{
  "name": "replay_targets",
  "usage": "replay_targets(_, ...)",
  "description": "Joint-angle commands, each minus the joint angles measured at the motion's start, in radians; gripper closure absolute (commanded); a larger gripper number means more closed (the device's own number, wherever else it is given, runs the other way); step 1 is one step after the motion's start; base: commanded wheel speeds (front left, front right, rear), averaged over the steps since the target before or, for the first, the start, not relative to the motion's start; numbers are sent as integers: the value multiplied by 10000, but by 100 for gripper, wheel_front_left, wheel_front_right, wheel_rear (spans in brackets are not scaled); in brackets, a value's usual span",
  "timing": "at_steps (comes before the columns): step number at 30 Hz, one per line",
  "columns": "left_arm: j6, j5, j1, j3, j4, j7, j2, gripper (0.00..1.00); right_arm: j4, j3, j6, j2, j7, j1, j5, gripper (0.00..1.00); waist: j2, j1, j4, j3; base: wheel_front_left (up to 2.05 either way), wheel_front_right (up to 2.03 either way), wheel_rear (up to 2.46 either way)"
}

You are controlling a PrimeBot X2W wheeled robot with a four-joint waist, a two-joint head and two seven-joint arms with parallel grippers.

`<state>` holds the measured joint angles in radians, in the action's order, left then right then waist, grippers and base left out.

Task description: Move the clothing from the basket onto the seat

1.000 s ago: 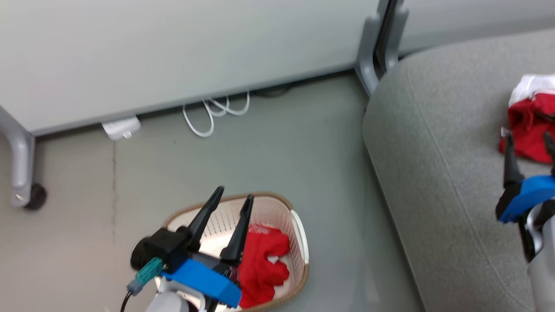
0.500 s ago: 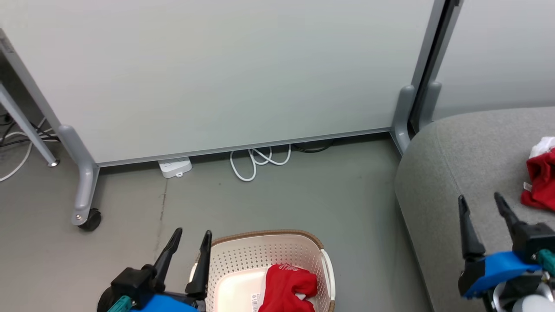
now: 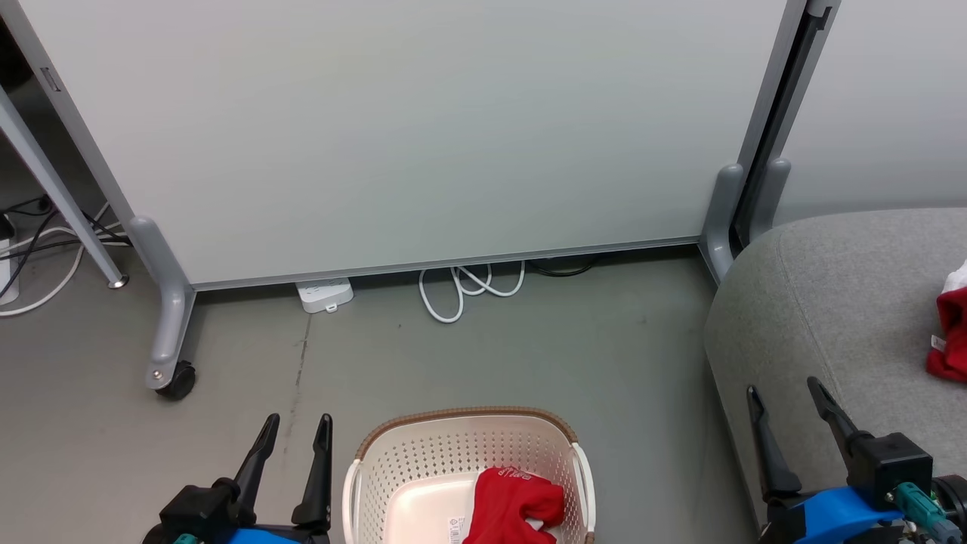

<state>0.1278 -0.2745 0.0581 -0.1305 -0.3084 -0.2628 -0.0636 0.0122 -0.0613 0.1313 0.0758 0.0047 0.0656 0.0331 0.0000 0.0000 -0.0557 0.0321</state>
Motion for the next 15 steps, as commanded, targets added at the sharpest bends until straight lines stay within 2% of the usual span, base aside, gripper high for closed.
replay_targets(1,37,37,-182,101,27,-31,-18,0,69,72,-10,-50,19,122,-12,0,0,0,-17,5,0,0,0)
replay_targets(15,37,238,-403,279,77,-31,-3,0,14,178,-10,-171,-10,-53,-181,0,0,0,-66,-4,0,0,0)
